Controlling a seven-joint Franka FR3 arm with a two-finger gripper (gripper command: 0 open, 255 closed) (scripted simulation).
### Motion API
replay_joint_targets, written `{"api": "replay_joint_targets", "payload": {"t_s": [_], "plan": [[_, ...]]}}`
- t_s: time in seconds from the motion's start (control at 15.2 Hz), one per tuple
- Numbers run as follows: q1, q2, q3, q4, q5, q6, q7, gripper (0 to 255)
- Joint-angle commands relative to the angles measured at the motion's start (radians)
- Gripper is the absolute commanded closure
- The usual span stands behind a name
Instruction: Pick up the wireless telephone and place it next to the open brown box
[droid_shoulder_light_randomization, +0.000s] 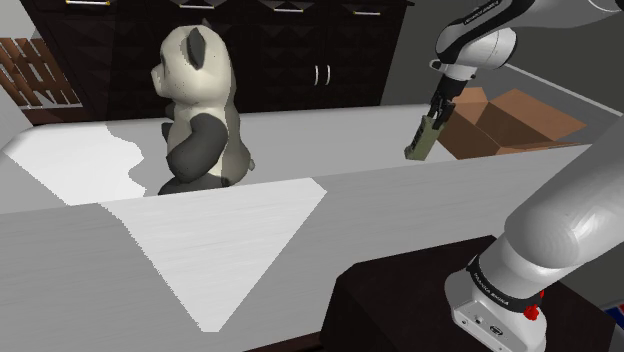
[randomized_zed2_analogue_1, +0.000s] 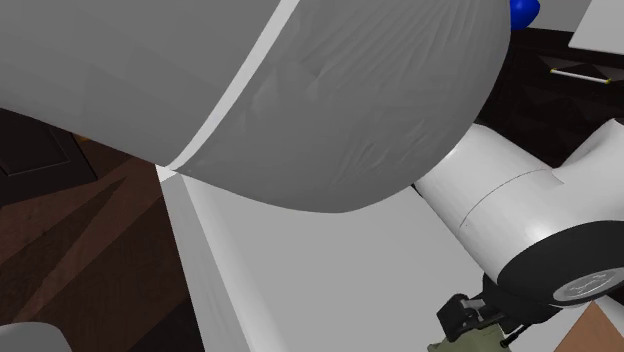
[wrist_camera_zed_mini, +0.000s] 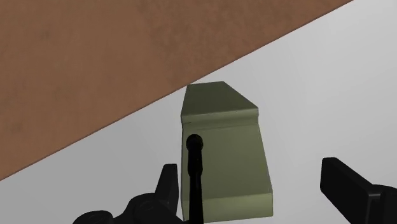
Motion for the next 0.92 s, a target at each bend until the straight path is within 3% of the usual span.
{"api": "replay_joint_targets", "payload": {"t_s": [0.0,0.33,0.86], "plan": [[0.000,0.000,0.000,0.000,0.000,0.000,0.000,0],[-0.001,-0.062,0.000,0.070,-0.036,-0.125,0.026,0],[-0.002,-0.062,0.000,0.070,-0.036,-0.125,0.026,0]]}}
